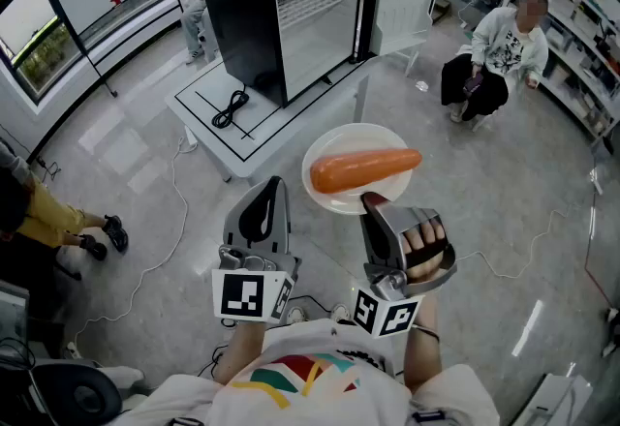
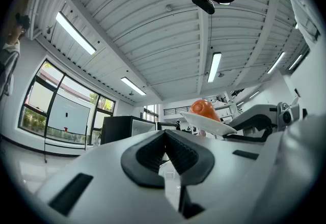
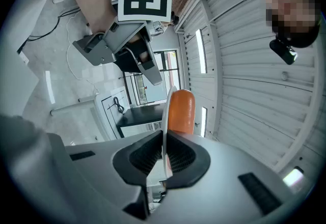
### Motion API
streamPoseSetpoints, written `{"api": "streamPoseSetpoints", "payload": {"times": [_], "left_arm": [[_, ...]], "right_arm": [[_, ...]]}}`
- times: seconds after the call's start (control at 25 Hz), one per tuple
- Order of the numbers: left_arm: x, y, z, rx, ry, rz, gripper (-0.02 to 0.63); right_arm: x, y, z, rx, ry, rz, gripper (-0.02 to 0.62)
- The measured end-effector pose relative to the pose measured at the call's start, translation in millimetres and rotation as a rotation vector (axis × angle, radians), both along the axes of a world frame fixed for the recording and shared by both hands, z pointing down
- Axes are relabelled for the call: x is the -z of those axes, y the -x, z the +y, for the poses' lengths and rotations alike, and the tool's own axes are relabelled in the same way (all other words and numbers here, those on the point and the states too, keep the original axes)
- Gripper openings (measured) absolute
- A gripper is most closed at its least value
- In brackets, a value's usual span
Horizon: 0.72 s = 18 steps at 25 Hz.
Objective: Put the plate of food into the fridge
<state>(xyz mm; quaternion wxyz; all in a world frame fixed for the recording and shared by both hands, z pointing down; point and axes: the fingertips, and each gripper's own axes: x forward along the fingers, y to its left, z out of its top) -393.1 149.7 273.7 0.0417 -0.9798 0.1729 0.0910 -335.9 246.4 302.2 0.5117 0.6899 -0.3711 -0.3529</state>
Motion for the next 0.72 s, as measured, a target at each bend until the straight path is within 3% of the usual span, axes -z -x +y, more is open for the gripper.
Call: {"api": "streamPoseSetpoints", "payload": {"times": [0.72], "left_arm": [[-8, -10, 1, 0.007, 0.003, -0.018, 0.006]], "right_arm": [[-4, -11, 2, 0.013, 0.014, -0.002, 0.02]]}}
